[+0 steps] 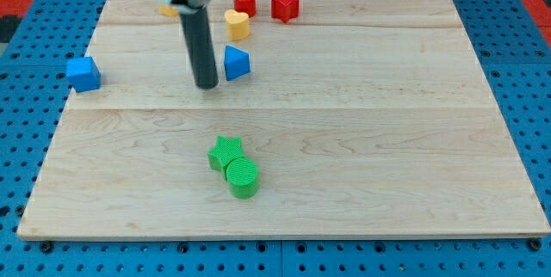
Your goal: Place the blue cube horizontally to the blue triangle
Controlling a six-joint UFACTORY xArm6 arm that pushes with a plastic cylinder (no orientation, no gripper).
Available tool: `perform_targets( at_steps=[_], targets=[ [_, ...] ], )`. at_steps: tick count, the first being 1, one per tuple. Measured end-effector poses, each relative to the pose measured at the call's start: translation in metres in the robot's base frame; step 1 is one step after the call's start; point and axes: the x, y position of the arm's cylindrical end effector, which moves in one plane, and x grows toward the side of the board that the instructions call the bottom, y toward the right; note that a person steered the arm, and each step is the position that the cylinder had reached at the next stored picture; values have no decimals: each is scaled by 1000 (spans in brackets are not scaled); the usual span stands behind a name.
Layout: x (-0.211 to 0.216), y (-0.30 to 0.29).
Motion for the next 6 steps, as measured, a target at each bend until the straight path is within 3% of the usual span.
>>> perform_targets(
  at_steps=[1,2,3,4,6],
  targets=[
    [47,-112],
    [55,-195],
    [55,-195],
    [4,-193],
    [-16,-195]
  ],
)
